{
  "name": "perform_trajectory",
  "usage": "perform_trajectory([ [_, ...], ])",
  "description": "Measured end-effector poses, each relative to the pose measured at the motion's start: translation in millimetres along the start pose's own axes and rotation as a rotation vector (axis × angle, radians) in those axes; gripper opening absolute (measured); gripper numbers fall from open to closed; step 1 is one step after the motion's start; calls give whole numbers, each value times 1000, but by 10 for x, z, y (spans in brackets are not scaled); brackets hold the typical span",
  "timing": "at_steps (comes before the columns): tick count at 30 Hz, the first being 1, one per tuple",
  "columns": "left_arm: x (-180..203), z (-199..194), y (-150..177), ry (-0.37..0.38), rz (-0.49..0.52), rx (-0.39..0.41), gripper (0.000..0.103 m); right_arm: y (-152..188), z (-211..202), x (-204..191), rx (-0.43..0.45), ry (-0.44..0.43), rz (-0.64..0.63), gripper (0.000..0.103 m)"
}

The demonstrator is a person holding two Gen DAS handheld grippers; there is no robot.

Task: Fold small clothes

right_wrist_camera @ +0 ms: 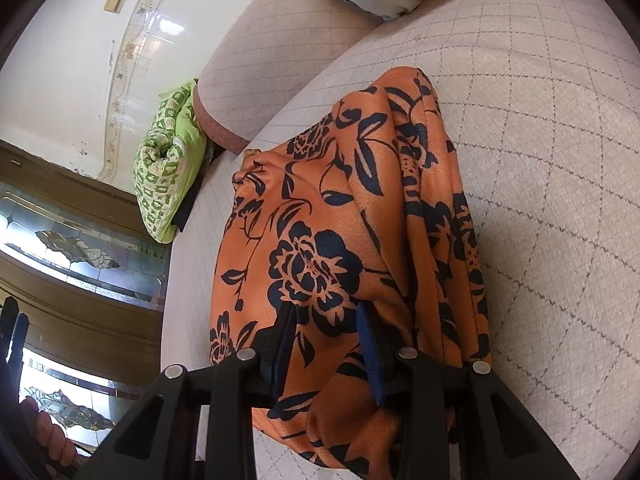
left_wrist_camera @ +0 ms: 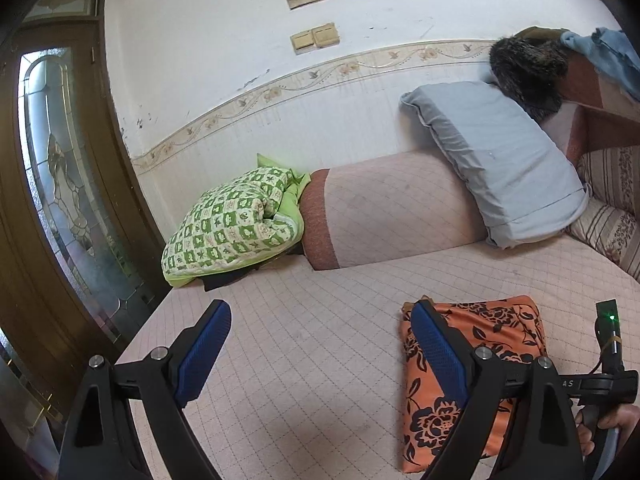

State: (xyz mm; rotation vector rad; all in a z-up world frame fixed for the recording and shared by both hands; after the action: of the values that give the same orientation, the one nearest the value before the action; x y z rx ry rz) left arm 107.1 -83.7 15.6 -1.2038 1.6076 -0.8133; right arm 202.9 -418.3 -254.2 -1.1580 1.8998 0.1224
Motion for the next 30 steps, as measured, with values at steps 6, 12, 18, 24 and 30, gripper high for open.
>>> perform_trajectory([
  [6,-107,78,32,-16,-20,-4,92,3,5,-8,-3,1,-6,35],
  [12,-141,235,97,-15,-27,-23,92,3,2,-7,-4,2,-7,35],
  [18,-78,691,412,56,-47,-142,94,-22,-51,-155,8,34,-64,35],
  [24,185,1371,998,221,-133,-371,94,-374,-72,-306,89,50,-149,35],
  [30,391,1687,1277,281,-147,-491,94,-850,244,-182,103,79,-128,37],
])
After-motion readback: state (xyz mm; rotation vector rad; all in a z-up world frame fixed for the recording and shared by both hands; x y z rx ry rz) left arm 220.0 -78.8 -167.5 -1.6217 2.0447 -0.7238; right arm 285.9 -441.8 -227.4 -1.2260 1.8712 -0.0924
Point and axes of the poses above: each gripper's, at about its wrist camera, not at the fingertips, and z roughly the way its jaws point, x to its right, y to its underside, the point moved 1 cm from there along z, roughly the way its jaws point, and after that the axes turned 4 degrees about x, right-handed, at the moved point
